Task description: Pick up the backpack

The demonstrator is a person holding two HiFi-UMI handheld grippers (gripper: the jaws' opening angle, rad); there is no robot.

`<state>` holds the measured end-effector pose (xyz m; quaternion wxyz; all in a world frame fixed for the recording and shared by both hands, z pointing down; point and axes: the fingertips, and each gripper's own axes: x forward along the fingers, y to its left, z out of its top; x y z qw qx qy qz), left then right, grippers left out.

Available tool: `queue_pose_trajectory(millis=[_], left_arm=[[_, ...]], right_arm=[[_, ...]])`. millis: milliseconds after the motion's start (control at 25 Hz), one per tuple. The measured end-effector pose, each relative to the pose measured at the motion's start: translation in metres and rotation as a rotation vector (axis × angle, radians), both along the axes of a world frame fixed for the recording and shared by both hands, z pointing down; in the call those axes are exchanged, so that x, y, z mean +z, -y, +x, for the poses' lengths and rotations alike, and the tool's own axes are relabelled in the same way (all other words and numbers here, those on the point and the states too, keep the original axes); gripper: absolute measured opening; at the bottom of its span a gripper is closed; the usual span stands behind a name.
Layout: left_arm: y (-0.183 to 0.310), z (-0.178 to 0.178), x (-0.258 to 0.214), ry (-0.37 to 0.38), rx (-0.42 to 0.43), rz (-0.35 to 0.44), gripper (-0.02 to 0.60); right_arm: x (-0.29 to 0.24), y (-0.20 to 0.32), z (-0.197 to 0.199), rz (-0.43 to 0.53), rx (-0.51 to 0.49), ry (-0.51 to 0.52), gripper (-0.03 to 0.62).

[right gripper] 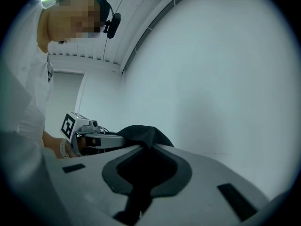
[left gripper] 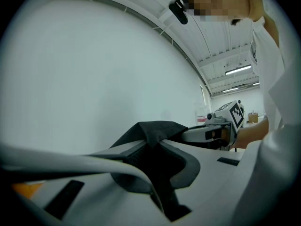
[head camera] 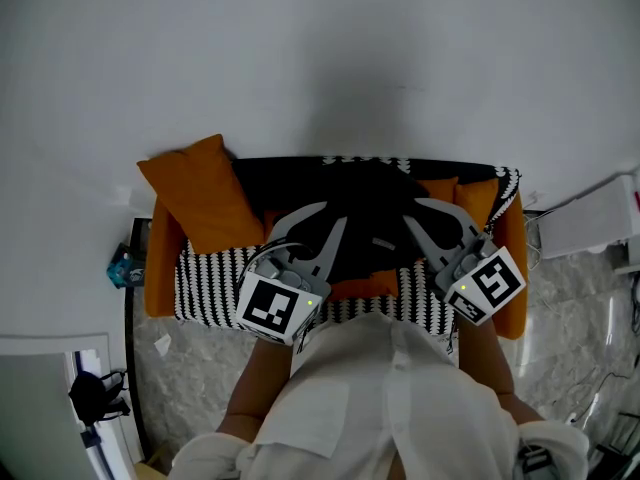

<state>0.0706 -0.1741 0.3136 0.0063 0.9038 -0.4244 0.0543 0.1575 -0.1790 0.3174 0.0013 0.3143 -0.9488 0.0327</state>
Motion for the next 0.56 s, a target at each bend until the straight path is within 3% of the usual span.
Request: queue_pose_trajectory(millis=[560], left_arm=[[-0.0077,-0.0008,-0.0069,-0.019,0.010,0.020,0.051]], right_arm=[[-0.0063,-0.0082,-0.0016,0.018,-0.005,-0.003,0.034]])
